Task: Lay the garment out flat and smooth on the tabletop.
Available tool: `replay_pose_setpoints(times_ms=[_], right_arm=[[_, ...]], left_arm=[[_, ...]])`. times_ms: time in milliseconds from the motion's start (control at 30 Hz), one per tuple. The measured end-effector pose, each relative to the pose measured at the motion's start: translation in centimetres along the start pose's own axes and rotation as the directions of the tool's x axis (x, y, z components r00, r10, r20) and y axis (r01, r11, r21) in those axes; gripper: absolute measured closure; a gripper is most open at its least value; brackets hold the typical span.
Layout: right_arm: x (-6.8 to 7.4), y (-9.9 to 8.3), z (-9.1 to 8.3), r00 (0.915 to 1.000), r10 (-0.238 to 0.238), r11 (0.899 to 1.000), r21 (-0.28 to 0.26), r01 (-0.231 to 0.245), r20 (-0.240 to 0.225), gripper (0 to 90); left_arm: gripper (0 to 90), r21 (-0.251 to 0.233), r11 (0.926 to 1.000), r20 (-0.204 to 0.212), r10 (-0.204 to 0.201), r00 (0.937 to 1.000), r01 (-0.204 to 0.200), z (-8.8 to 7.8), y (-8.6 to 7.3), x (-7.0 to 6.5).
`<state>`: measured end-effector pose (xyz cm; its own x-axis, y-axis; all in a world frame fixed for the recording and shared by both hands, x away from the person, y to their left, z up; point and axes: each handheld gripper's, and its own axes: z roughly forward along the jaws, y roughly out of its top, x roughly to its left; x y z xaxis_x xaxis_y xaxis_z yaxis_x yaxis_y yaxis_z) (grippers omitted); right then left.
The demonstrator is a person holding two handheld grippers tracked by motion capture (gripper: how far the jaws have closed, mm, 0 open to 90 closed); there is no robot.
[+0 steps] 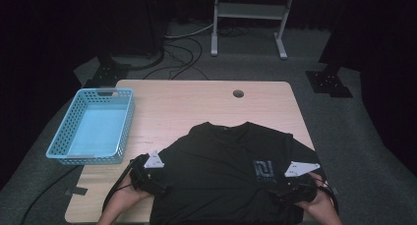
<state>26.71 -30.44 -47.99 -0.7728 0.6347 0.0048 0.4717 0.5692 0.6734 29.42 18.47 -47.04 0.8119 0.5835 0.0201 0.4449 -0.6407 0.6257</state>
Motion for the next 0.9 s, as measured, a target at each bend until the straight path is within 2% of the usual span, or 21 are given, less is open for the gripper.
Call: replay_pose_setpoints(times_ms=[100,133,233,333,400,467,500,533,567,600,667,700,733,767,867,900], right_arm=[[0.6,0.0,0.0,0.9998,-0.016,1.000,-0.001,0.016,-0.012,11.6],[1.2,0.0,0.1,0.9994,-0.027,1.000,0.001,0.027,-0.023,11.2],[1.6,0.1,0.1,0.9990,-0.034,0.999,0.008,0.034,-0.029,11.3],[1.8,0.1,-0.3,0.9993,-0.037,0.999,0.027,0.037,-0.005,11.2],[1.5,0.0,-0.8,0.9998,-0.006,1.000,0.015,0.006,0.018,11.3],[1.0,0.1,-1.3,0.9983,0.049,0.999,-0.005,-0.049,0.032,11.2],[0.4,0.2,-1.5,0.9944,0.081,0.997,-0.004,-0.081,0.067,11.2],[0.4,0.2,-1.5,0.9944,0.081,0.997,-0.004,-0.081,0.067,11.2],[-0.1,0.3,-1.6,0.9870,0.121,0.993,-0.002,-0.121,0.106,11.2],[-0.1,0.3,-1.6,0.9870,0.121,0.993,-0.002,-0.121,0.106,11.2],[-0.6,0.3,-1.5,0.9792,0.155,0.988,-0.012,-0.155,0.130,11.2],[-1.0,0.3,-1.4,0.9703,0.184,0.983,-0.021,-0.183,0.157,11.2],[-1.1,0.2,-1.3,0.9666,0.199,0.980,-0.025,-0.198,0.161,11.1],[-1.1,0.2,-1.3,0.9666,0.199,0.980,-0.025,-0.198,0.161,11.1],[-1.2,0.2,-0.9,0.9551,0.224,0.974,-0.022,-0.224,0.194,10.8],[-1.4,0.3,-0.5,0.9439,0.246,0.969,-0.024,-0.247,0.220,10.8]], left_arm=[[9.7,0.001,0.9999,-0.004,-0.014,0.9999,0.014,-0.7,-0.9,0.6],[9.7,0.004,0.9997,-0.007,-0.024,0.9997,0.024,-0.9,-1.0,0.8],[9.7,0.012,0.9987,-0.009,-0.050,0.9987,0.050,-1.4,-1.3,1.1],[9.7,-0.025,0.9981,-0.013,-0.056,0.9983,0.056,-1.7,-0.9,0.7],[9.6,-0.059,0.9970,-0.018,-0.051,0.9985,0.050,-1.6,-0.2,0.2],[9.6,-0.069,0.9971,-0.019,-0.033,0.9993,0.031,-1.3,0.6,-0.2],[9.6,-0.076,0.9970,-0.020,-0.012,0.9997,0.011,-0.8,1.4,-0.6],[9.6,-0.076,0.9970,-0.020,-0.012,0.9997,0.011,-0.8,1.4,-0.6],[9.6,-0.081,0.9967,-0.022,-0.004,0.9997,0.002,-0.6,1.8,-0.8],[9.6,-0.082,0.9966,-0.026,0.003,0.9996,-0.006,-0.3,2.1,-0.9],[9.6,-0.093,0.9957,-0.026,0.005,0.9997,-0.007,0.1,2.6,-1.1],[9.6,-0.098,0.9952,-0.025,-0.001,0.9997,-0.001,0.2,2.7,-1.1],[9.6,-0.100,0.9950,-0.027,-0.005,0.9996,0.002,0.3,2.8,-1.1],[9.6,-0.099,0.9950,-0.030,-0.010,0.9995,0.007,0.4,2.9,-1.1],[9.6,-0.081,0.9962,-0.056,-0.036,0.9978,0.032,0.8,2.8,-0.9],[9.6,-0.087,0.9945,-0.066,-0.064,0.9957,0.059,1.2,2.7,-0.9]])
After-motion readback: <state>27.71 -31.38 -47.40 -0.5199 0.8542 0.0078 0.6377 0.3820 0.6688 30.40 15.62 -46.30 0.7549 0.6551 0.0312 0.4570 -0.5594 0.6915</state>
